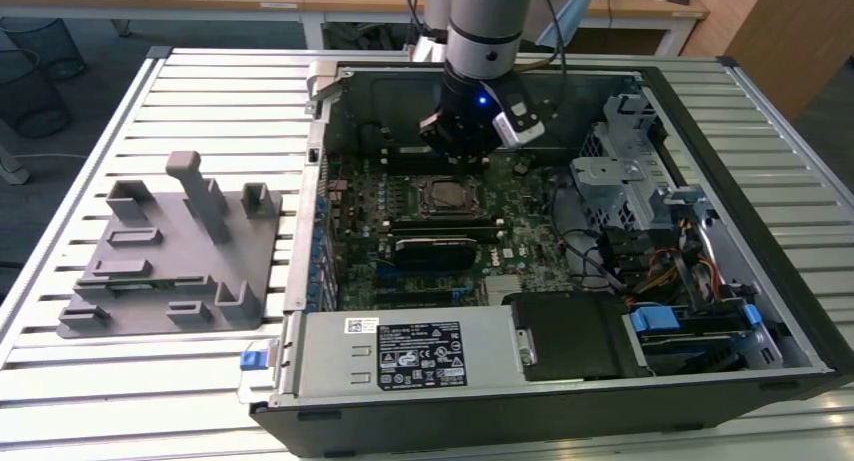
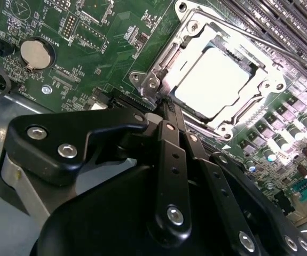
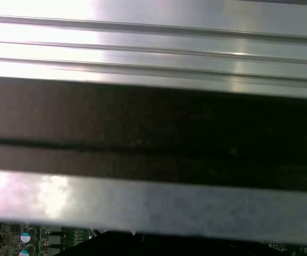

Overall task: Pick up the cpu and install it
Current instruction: 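Install the first cpu locking lever, then install the second cpu locking lever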

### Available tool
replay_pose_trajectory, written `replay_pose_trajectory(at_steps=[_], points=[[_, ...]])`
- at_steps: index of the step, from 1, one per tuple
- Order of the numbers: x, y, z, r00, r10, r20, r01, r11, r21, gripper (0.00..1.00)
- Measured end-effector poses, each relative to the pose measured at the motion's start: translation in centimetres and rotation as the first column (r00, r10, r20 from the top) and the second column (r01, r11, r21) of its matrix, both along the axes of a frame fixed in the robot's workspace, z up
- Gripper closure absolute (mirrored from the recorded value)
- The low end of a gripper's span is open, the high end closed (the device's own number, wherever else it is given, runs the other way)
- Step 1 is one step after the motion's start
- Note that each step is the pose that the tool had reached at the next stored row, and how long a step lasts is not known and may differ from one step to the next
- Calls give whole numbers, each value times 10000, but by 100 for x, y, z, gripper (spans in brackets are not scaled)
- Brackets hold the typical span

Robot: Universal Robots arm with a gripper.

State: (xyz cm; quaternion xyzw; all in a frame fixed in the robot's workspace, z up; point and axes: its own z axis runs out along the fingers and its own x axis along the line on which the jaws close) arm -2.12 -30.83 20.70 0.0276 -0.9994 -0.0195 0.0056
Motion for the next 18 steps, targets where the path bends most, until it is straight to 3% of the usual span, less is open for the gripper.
replay_pose_trajectory(at_steps=[10, 18], points=[[17, -31, -1, 10000, 0, 0, 0, 10000, 0, 89], [27, -109, -1, 10000, -1, 0, 1, 10000, 1, 89]])
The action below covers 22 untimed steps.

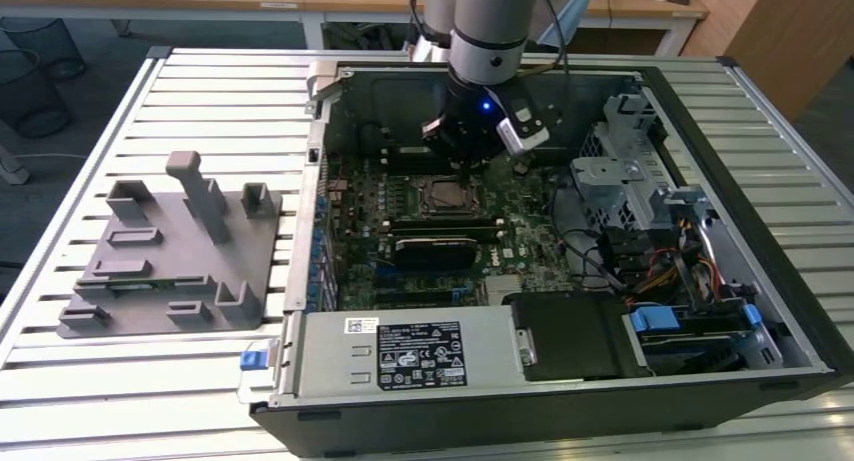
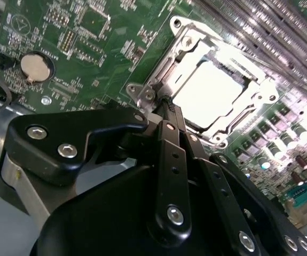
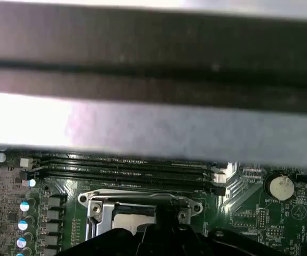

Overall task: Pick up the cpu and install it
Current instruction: 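Install the second cpu locking lever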

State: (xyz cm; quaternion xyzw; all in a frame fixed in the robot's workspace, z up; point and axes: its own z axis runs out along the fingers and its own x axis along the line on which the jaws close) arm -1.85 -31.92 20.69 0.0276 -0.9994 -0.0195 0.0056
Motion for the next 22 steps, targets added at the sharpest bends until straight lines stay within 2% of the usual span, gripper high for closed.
replay_pose_trajectory(at_steps=[6, 8, 13, 16, 18, 22], points=[[1, -63, 15, 10000, 0, -1, 0, 10000, 8, 89], [0, -63, 98, 10000, -1, 1, 1, 10000, 18, 89], [0, -64, 243, 10000, -3, -1, 3, 10000, 17, 89], [1, -75, 277, 10000, -2, 0, 2, 10000, 21, 89], [1, -116, 278, 10000, -2, -1, 2, 10000, 18, 89], [1, -240, 273, 10000, -5, -11, 5, 10000, 18, 89]])
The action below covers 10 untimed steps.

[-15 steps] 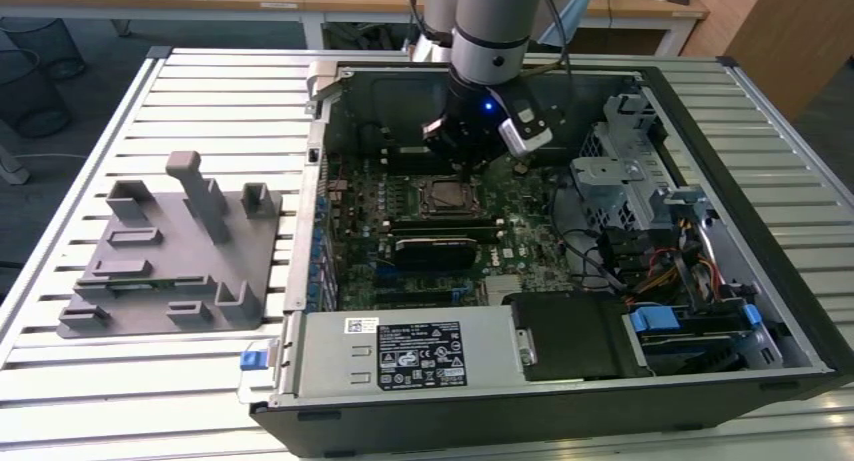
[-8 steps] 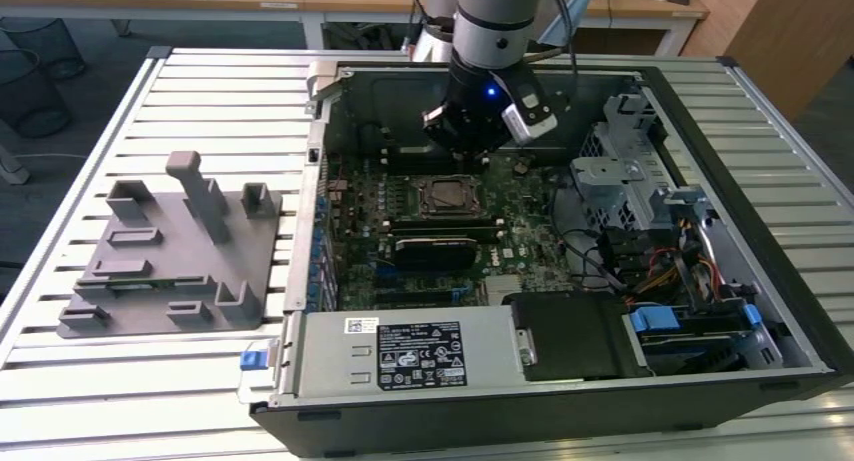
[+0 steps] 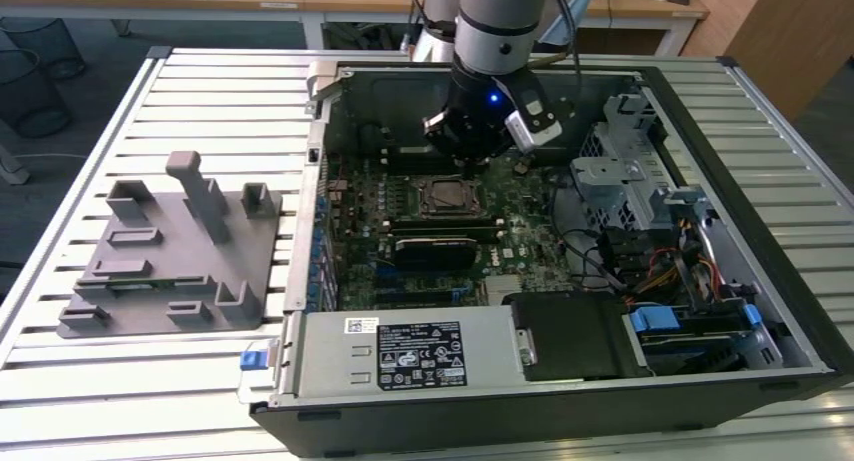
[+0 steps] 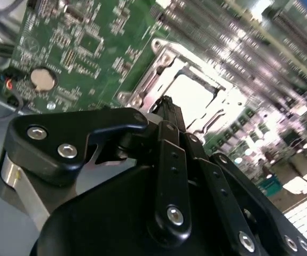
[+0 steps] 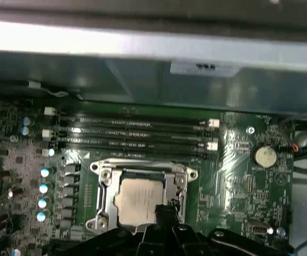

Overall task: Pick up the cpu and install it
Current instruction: 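Install the second cpu locking lever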

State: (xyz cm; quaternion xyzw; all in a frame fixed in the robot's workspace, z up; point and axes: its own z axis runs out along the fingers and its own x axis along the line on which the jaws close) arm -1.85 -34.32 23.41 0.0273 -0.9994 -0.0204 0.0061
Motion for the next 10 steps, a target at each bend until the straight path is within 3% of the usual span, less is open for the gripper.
replay_pose_trajectory(at_steps=[6, 10], points=[[0, -145, -8, 10000, -8, -12, 8, 10000, -1, 89], [0, -199, -11, 10000, -9, -16, 9, 10000, -1, 89]])
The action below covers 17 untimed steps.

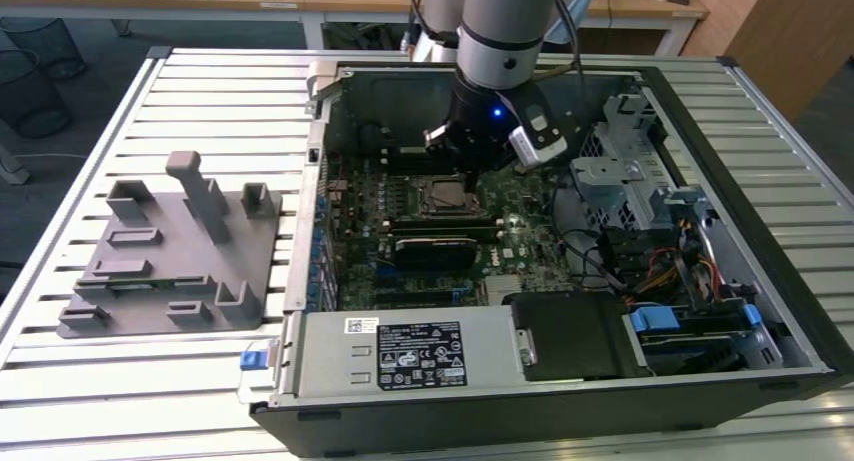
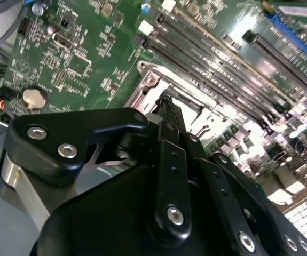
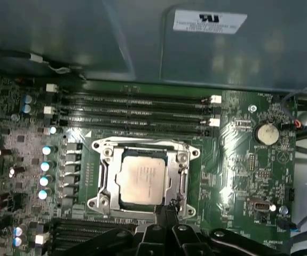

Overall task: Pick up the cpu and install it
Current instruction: 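Install the second cpu locking lever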

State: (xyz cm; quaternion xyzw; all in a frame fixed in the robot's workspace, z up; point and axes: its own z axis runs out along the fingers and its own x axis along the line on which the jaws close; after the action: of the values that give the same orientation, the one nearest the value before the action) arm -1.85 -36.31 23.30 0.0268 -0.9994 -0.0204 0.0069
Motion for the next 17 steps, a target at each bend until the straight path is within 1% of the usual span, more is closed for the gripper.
replay_pose_trajectory(at_steps=[2, 3, 7, 8, 10, 11, 17], points=[[0, -31, 0, 10000, -1, -13, 1, 10000, 2, 89], [0, -48, -1, 10000, -2, -40, 2, 10000, 7, 89], [0, -120, 0, 9998, 0, -221, 1, 10000, 19, 89], [0, -138, -1, 9997, 0, -250, 0, 10000, 22, 89], [-6, -171, -5, 9997, -1, -252, 2, 10000, 23, 89], [-17, -179, -9, 9997, -2, -252, 3, 10000, 23, 89], [-106, -204, -34, 9997, 29, -252, -29, 10000, 31, 89]])
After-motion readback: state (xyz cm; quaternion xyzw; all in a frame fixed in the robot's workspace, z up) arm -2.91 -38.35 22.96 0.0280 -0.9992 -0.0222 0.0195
